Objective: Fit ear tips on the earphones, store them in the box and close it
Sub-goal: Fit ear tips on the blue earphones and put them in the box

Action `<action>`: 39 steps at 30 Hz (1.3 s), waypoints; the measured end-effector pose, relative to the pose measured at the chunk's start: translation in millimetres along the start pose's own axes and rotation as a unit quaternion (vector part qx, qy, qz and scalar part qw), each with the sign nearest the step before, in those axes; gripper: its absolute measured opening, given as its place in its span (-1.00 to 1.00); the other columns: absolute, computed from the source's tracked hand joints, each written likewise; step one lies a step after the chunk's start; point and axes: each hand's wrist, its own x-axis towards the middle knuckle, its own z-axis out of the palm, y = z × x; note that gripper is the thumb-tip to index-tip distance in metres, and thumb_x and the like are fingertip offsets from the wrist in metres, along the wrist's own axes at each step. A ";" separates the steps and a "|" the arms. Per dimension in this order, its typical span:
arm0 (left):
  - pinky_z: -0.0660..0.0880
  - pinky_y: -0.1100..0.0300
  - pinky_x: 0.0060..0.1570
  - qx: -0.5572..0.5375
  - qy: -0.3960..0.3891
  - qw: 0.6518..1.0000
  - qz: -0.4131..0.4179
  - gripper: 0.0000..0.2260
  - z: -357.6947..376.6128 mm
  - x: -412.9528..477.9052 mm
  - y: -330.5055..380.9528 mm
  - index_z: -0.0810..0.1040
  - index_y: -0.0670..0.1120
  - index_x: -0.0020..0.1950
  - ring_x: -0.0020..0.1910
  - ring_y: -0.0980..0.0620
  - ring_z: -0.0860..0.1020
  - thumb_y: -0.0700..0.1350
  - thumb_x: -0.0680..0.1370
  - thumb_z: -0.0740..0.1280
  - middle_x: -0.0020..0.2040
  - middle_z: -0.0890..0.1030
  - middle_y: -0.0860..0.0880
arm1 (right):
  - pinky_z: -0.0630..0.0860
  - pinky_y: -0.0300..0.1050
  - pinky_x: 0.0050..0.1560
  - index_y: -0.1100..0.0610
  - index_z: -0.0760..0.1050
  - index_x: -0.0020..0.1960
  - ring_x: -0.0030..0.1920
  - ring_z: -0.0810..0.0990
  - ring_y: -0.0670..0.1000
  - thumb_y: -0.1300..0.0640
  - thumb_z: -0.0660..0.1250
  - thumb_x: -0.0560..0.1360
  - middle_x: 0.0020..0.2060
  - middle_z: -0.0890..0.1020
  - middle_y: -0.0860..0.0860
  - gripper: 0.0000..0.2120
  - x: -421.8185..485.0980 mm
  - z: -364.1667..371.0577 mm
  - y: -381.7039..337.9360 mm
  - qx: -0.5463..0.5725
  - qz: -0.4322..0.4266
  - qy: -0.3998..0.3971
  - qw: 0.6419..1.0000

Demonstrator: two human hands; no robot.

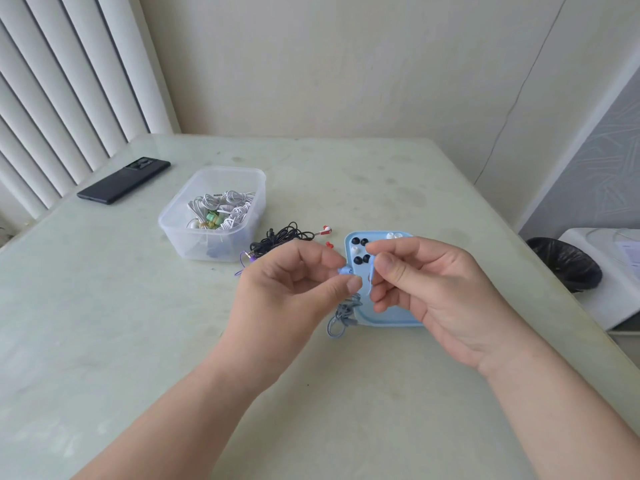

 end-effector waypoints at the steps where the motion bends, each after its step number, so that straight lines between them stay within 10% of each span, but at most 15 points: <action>1: 0.61 0.22 -0.10 -0.006 -0.002 1.000 -0.005 -0.81 0.8 -0.2 0.7 0.69 -0.10 -0.11 -0.22 0.03 0.68 -0.35 0.41 0.57 -0.22 0.72 -0.03 | 0.59 -0.05 -0.20 0.22 0.70 0.08 -0.25 0.60 0.13 0.19 0.44 0.42 -0.24 0.63 0.18 -0.75 0.4 -0.6 0.7 0.004 0.002 0.000 1.000; 8: 0.66 -0.03 0.09 -0.010 0.015 0.999 -0.031 -0.85 1.0 0.6 -1.3 0.70 -0.12 0.05 -0.04 -0.20 0.73 -0.28 0.50 0.52 -0.10 0.76 -0.15 | 0.58 -0.03 -0.14 0.27 0.65 0.13 -0.21 0.63 0.12 0.32 0.39 0.52 -0.22 0.66 0.17 -0.80 1.1 -1.8 3.8 -0.030 0.003 0.004 1.000; 31: 0.56 0.23 -0.15 0.020 -0.032 0.999 0.018 -0.96 7.6 -1.1 -6.0 0.60 -0.13 -0.01 -0.20 0.10 0.65 -0.25 0.59 0.42 -0.20 0.69 0.04 | 0.56 -0.11 -0.27 0.21 0.71 -0.14 -0.33 0.57 0.08 0.31 0.55 0.41 -0.32 0.70 0.12 -0.95 -1.8 6.6 5.0 -0.118 -0.007 0.014 0.993; 39: 0.57 0.20 -0.16 -0.016 0.030 0.996 -0.079 -0.91 15.8 11.0 -9.4 0.64 -0.13 0.08 -0.20 0.06 0.65 -0.24 0.59 0.46 -0.12 0.73 -0.05 | 0.45 -0.21 -0.35 0.00 0.65 0.03 -0.37 0.56 -0.05 0.16 0.41 0.58 -0.32 0.66 0.00 -0.91 14.4 -41.6 -3.6 -0.191 -0.051 0.267 0.943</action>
